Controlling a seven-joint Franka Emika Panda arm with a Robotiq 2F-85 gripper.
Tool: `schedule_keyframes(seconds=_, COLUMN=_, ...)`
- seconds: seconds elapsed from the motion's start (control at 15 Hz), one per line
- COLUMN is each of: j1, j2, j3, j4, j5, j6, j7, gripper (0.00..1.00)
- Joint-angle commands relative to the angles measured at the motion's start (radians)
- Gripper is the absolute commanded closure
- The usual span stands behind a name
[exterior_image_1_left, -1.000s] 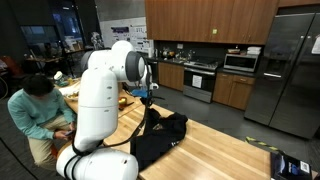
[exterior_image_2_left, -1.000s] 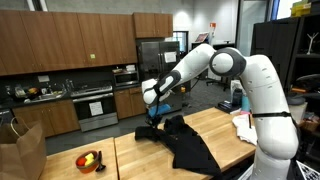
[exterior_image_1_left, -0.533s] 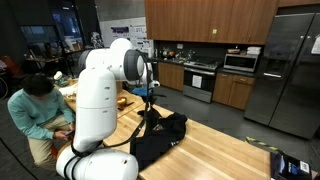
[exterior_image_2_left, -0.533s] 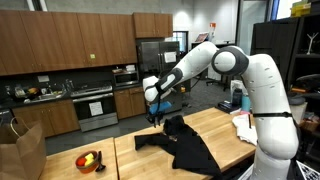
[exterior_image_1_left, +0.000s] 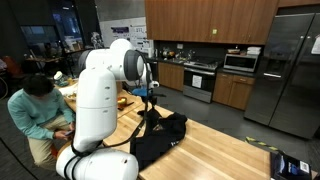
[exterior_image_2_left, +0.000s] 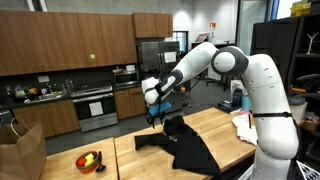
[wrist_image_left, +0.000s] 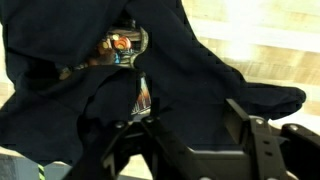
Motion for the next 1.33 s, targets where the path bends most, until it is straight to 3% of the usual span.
schedule_keyframes(seconds=0.0, j1=0.031, j2=-0.053, j3=-0.023, j4=-0.074, j5=-0.058, j6=-0.040, j7=0.156, gripper=0.03)
schedule_keyframes(seconds=0.4, j1=0.018, j2=-0.151, j3=-0.016, j4=-0.267, j5=-0.066, j6=-0.036, j7=0.371, gripper=0.00)
schedule_keyframes(seconds=0.67, j1=-0.024, j2=-0.221, j3=-0.034, j4=-0.389, j5=-0.099, j6=-0.056, j7=0.485, gripper=0.00)
schedule_keyframes(seconds=0.8, j1=-0.058, j2=-0.214, j3=-0.049, j4=-0.431, j5=-0.142, j6=0.001, j7=0.533, gripper=0.00)
schedule_keyframes(seconds=0.93, j1=-0.067, j2=-0.181, j3=-0.027, j4=-0.391, j5=-0.117, j6=-0.024, j7=0.492, gripper=0.00)
schedule_keyframes(seconds=1.27, j1=-0.091, j2=-0.182, j3=-0.032, j4=-0.418, j5=-0.116, j6=0.007, j7=0.489, gripper=0.00)
